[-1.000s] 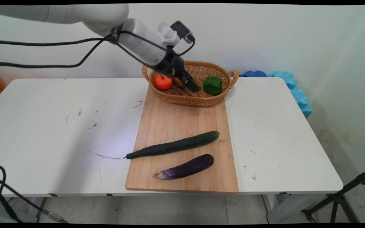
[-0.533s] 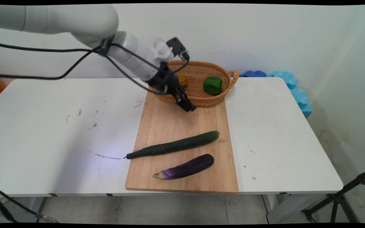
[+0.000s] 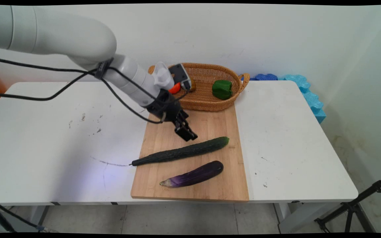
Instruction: Pick up the cucumber from the cutting board
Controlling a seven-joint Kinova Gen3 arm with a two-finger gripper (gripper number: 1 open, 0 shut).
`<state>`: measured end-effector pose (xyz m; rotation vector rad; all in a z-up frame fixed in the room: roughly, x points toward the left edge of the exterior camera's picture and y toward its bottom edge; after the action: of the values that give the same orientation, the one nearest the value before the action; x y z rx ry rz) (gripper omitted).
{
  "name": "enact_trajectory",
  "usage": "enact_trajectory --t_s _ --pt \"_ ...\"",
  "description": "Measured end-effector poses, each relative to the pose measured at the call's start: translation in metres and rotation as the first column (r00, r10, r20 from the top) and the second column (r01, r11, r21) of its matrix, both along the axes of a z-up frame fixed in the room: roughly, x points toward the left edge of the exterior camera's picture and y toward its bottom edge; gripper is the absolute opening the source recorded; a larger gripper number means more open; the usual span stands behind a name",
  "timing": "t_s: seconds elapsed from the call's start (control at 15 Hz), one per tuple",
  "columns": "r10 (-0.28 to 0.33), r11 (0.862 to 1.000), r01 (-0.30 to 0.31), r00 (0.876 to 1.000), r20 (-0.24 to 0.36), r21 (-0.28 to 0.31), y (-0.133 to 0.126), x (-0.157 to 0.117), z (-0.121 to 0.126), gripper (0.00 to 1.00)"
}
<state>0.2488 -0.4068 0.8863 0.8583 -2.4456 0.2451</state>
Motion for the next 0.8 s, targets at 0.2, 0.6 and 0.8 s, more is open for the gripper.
enact_trajectory --t_s 0.2,0.6,0.8 --pt "-0.012 1.0 0.012 1.0 0.007 0.01 0.004 0.0 -0.01 1.0" --pt "-0.034 0.999 0.033 0.999 0.022 0.026 0.007 -0.001 -0.03 1.0" --pt "-0.041 0.998 0.04 0.999 0.028 0.038 0.009 -0.002 -0.039 1.0"
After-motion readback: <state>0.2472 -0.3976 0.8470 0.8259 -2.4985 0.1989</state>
